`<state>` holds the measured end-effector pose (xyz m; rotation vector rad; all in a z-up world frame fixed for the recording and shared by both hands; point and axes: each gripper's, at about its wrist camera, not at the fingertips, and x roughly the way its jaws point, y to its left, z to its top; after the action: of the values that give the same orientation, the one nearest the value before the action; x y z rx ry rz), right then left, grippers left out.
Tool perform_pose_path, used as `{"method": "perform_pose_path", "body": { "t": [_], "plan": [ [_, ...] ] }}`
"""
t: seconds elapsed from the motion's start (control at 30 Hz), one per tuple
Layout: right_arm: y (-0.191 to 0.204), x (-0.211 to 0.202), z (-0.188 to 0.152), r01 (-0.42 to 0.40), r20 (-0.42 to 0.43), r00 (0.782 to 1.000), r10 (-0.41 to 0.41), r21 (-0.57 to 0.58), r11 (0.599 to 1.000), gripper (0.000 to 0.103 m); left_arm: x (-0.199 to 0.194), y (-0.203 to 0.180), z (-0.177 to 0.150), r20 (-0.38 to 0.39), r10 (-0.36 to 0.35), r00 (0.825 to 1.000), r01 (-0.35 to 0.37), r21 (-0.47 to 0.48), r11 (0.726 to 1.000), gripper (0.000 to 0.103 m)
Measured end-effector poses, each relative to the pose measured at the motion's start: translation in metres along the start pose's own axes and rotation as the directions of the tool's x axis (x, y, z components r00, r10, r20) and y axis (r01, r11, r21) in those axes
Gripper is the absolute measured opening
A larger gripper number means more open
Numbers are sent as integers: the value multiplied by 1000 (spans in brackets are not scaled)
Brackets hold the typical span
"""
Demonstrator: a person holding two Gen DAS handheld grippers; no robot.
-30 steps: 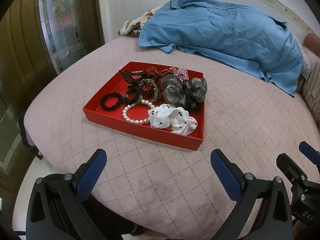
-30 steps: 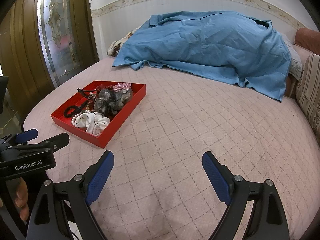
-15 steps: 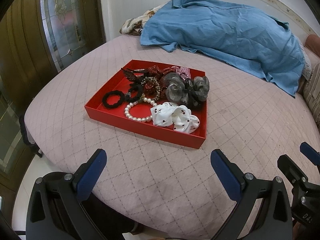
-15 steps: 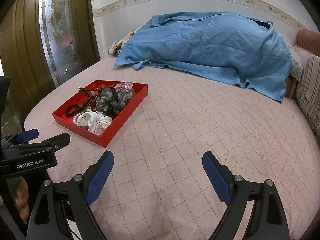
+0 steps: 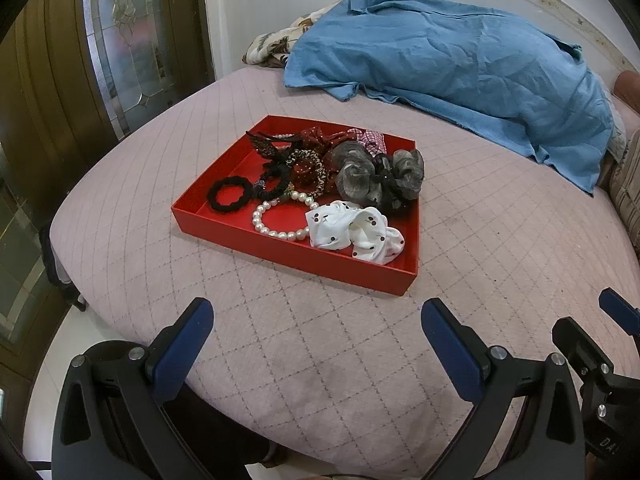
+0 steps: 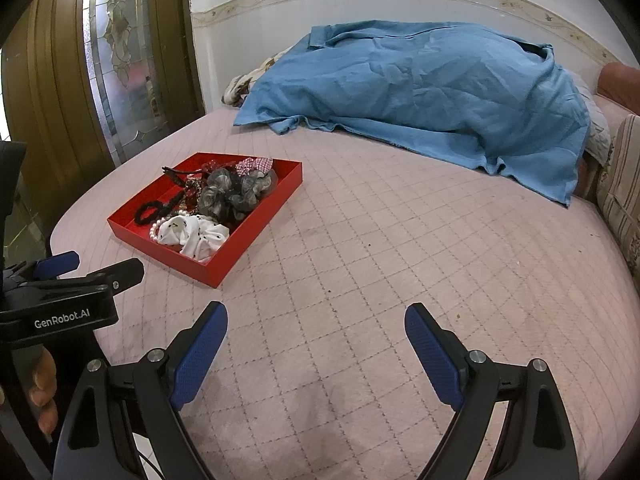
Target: Organize jewelry
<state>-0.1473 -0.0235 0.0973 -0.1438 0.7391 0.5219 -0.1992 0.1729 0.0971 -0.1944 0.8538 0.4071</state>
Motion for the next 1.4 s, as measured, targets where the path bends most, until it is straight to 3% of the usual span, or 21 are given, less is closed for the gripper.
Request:
{"method": "perform_pose_path", "body": {
  "t": [1.4],
  "plan": [
    [0,1,-3,-14,0,1000,14,9,1000,93,5,4,2,-12,9,1000,-9,-10,1000,103]
  ]
}}
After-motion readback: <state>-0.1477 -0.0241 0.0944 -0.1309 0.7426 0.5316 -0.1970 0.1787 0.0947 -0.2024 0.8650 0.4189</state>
